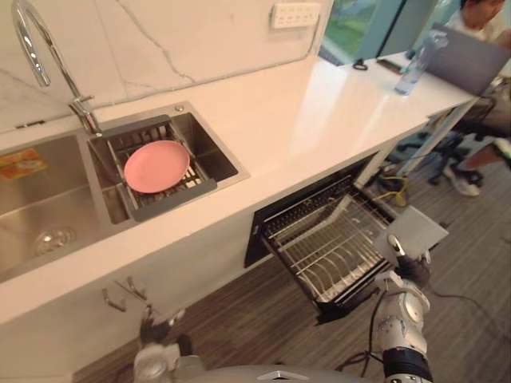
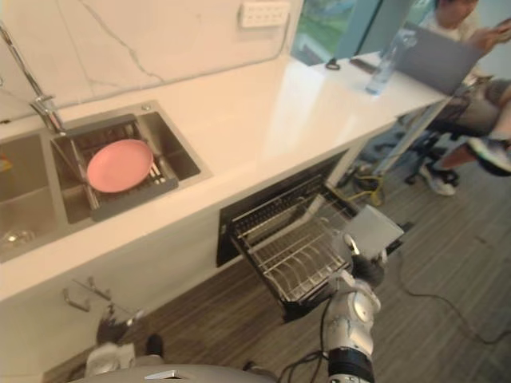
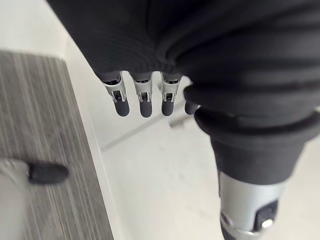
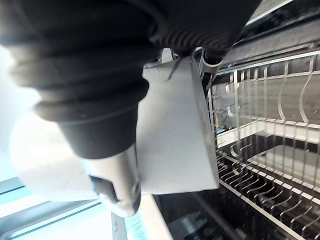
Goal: Walk over to the sink, pick up the cup, carry it to the dishwasher, place the cup inside the dishwasher, then close the dishwasher door
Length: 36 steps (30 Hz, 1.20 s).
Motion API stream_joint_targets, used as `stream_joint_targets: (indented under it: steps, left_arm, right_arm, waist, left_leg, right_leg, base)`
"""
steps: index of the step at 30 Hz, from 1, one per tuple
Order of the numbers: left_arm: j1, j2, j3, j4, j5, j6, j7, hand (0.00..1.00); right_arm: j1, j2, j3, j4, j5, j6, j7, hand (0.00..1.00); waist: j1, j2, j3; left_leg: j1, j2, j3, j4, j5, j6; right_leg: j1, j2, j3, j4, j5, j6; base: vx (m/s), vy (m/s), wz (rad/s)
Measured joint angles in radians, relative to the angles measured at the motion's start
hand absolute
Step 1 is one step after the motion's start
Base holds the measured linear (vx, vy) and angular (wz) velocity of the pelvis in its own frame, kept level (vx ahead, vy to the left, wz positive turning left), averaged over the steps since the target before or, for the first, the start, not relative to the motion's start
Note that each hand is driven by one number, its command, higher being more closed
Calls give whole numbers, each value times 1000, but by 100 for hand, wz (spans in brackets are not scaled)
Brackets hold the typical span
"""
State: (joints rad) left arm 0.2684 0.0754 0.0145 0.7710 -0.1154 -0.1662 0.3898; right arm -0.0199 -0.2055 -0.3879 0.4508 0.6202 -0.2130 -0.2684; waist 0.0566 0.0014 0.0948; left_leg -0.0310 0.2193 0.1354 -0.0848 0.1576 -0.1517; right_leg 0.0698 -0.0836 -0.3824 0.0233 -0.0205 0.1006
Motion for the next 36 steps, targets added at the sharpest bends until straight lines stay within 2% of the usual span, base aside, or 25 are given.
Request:
stream_joint_targets:
  steps: [3,6,8,12,17,20,22,24,30,36]
  left_arm:
    - [38,7,26,33,44,7,-2,0]
    - [50,24,29,35,77,14,-15,0]
    - [44,25,26,35,99,14,-26,0]
    - [29,20,21,35,99,9,-55,0]
    - [14,22,20,37,86,9,-82,0]
    - [-4,22,20,36,68,9,-97,0]
    - [-9,29,24,35,16,13,-117,0]
    - [-14,32,25,35,-15,16,-133,0]
    - [-34,33,28,23,-42,15,-176,0]
    - [-51,29,30,23,-59,10,-181,0]
  right_arm:
    - [-3,-5,-27,52,0,6,-33,100]
    - [-6,-3,-28,87,-35,32,-37,100]
    - [-16,-1,-26,97,-41,44,-28,100]
    - [-45,-2,-17,120,-82,65,2,100]
    - [-86,-2,5,158,-113,91,3,100]
    - [-94,-2,17,162,-112,117,2,100]
    - [-120,-2,23,168,-104,143,2,100]
    - [-140,-2,22,172,-96,150,-2,100]
    - [-210,-2,20,199,-30,151,-6,100]
    - [-281,-37,-50,248,23,150,-61,100]
  waist:
    - [7,-9,7]
    - [3,-31,32]
    - [0,-26,43]
    - [-2,13,67]
    - [5,18,83]
    - [23,12,108]
    - [46,-8,127]
    - [50,-13,142]
    - [91,-9,180]
    - [123,-11,211]
  left_leg:
    - [-7,-6,-15,0,1,-1]
    - [1,-27,-26,0,4,5]
    - [7,-41,-23,0,4,12]
    - [2,-67,-22,-1,7,30]
    - [-41,-79,-24,-1,5,39]
    - [-61,-84,-22,-1,13,48]
    - [-85,-96,-28,0,21,52]
    - [-98,-107,-46,0,32,66]
    - [-128,-145,-56,0,35,74]
    - [-168,-146,-40,-1,22,91]
  right_leg:
    - [7,-4,-18,-1,-5,3]
    - [30,-25,-38,-2,-8,9]
    - [37,-42,-40,-2,-5,18]
    - [34,-67,-42,-2,4,31]
    - [11,-76,-68,-16,9,39]
    - [13,-86,-99,-13,7,44]
    - [-3,-98,-110,-3,9,46]
    - [-4,-107,-125,1,10,52]
    - [-13,-143,-172,38,-16,72]
    - [-75,-174,-176,121,-32,60]
  base:
    - [116,-15,22]
    - [101,28,20]
    - [50,46,7]
    - [-42,61,3]
    - [-54,40,15]
    - [13,2,32]
    - [52,18,21]
    - [69,15,32]
    - [68,17,28]
    - [6,47,10]
